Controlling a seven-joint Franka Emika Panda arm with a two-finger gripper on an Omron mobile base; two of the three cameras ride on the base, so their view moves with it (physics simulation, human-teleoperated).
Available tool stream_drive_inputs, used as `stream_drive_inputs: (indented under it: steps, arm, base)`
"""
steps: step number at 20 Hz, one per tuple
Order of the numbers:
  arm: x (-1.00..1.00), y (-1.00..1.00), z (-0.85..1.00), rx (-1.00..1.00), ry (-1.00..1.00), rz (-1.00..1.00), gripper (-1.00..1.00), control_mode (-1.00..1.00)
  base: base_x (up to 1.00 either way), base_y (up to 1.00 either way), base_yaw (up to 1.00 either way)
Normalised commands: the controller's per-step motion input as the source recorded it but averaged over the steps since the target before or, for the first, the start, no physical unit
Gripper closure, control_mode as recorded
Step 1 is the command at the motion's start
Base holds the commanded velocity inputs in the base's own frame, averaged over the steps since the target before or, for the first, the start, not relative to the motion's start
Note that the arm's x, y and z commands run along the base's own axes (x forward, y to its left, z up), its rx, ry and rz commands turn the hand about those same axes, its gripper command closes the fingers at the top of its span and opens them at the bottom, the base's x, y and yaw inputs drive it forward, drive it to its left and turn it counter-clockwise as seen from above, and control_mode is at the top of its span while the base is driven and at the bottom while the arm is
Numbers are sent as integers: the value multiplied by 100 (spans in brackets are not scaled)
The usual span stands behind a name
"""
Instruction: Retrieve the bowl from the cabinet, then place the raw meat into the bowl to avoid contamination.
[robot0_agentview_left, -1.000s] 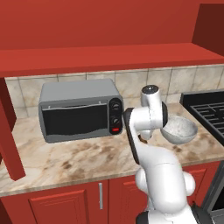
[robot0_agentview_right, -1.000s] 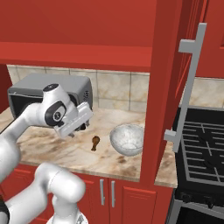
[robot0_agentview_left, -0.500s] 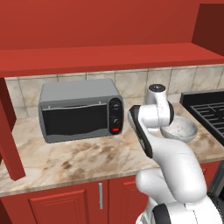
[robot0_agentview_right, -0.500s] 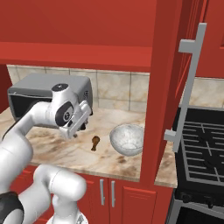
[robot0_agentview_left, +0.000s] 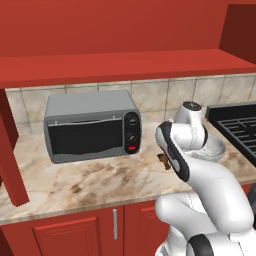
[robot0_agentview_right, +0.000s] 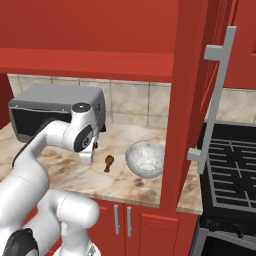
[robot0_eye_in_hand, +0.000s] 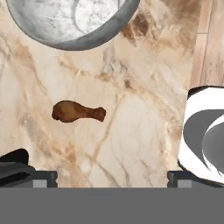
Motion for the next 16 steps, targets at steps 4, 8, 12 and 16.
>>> stream_drive_inputs:
  steps: [4,8,12,16]
  arm:
    - [-27,-6,-7,0,-5,36,-100,-100]
    - [0,0,2,-5,-2,49,-100,-100]
    - [0,-1,9,-9,-4,50,-100,-100]
    - [0,-8,14,-12,-3,47,-100,-100]
  base:
    - [0,0,0]
    - [0,0,0]
    - [0,0,0]
    - [0,0,0]
